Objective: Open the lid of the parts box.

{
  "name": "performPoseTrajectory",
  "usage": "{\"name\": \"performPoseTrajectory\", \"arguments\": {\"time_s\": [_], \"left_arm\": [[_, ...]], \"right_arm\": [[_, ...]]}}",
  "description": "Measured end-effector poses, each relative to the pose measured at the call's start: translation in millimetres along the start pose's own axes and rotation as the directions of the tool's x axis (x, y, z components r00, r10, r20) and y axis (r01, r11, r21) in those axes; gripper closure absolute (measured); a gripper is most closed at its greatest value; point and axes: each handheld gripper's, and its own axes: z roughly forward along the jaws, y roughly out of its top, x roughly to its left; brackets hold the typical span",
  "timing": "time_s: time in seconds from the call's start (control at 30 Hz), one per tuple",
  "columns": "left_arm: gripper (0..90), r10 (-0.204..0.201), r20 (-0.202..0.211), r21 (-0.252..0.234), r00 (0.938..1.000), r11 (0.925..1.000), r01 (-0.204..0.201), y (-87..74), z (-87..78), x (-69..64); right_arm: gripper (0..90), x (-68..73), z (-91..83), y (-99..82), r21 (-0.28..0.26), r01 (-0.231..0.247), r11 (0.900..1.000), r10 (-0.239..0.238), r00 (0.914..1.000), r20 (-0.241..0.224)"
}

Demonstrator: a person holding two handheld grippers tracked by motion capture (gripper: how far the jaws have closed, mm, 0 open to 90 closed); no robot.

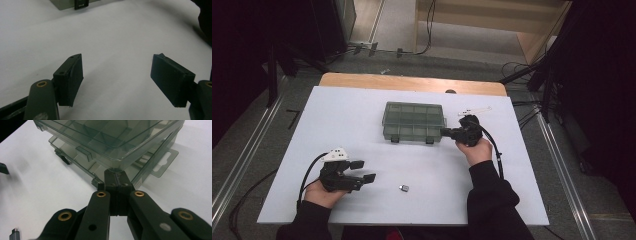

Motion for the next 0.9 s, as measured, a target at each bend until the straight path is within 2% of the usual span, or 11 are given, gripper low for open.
{"name": "performPoseTrajectory", "arguments": {"time_s": [0.23, 0.33, 0.53, 0.6, 0.67, 0.8, 0.9], "left_arm": [[26.6, 0.003, -0.009, 0.003, 1.0000, 1.0000, -0.003, 6.3, 3.8, 2.6], [26.6, -0.010, 0.004, -0.006, 0.9999, 0.9999, 0.010, 9.1, 7.3, 3.6], [26.6, -0.026, 0.000, -0.008, 0.9997, 0.9996, 0.026, 15.5, 10.0, 8.4], [26.6, -0.020, -0.012, 0.008, 0.9997, 0.9998, 0.020, 19.3, 11.6, 9.5], [26.5, -0.009, -0.003, 0.013, 1.0000, 0.9999, 0.009, 23.5, 13.3, 10.0], [26.5, 0.009, -0.013, 0.019, 0.9999, 0.9998, -0.009, 31.7, 15.9, 9.8], [26.5, 0.007, -0.024, 0.026, 0.9997, 0.9996, -0.007, 37.7, 17.8, 10.9]], "right_arm": [[87.9, 0.2, -0.6, 7.5, 0.004, -0.001, 1.0000, 0.001, 1.0000, -0.002], [87.9, 0.0, -1.3, 10.6, 0.002, -0.003, 1.0000, 0.003, 1.0000, -0.005], [87.9, 0.0, -1.8, 14.1, 0.006, -0.003, 1.0000, 0.003, 1.0000, -0.009], [87.9, 0.3, -2.5, 15.9, 0.006, 0.000, 1.0000, 0.000, 0.9999, -0.010], [87.9, 1.0, -3.7, 17.7, -0.005, 0.005, 1.0000, -0.005, 0.9998, -0.018], [87.9, 1.6, -6.1, 21.1, -0.010, 0.011, 0.9999, -0.012, 0.9997, -0.021], [87.9, 1.7, -6.5, 22.7, -0.011, 0.011, 0.9999, -0.011, 0.9997, -0.023]]}}
